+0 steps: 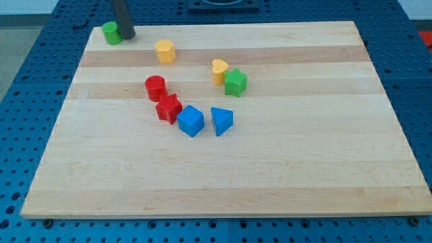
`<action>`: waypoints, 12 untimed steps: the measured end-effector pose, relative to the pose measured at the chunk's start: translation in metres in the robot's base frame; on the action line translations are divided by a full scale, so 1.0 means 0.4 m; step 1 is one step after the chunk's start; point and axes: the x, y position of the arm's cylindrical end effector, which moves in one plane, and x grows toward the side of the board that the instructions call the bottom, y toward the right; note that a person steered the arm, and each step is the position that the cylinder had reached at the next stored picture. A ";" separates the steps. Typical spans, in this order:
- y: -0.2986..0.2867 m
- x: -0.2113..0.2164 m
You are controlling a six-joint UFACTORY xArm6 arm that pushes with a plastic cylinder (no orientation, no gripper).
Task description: Point to the blue triangle
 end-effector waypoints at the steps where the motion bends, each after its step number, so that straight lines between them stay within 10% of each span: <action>1: 0.001 -0.001; 6: 0.090 0.191; 9: 0.227 0.581; 12: 0.363 0.726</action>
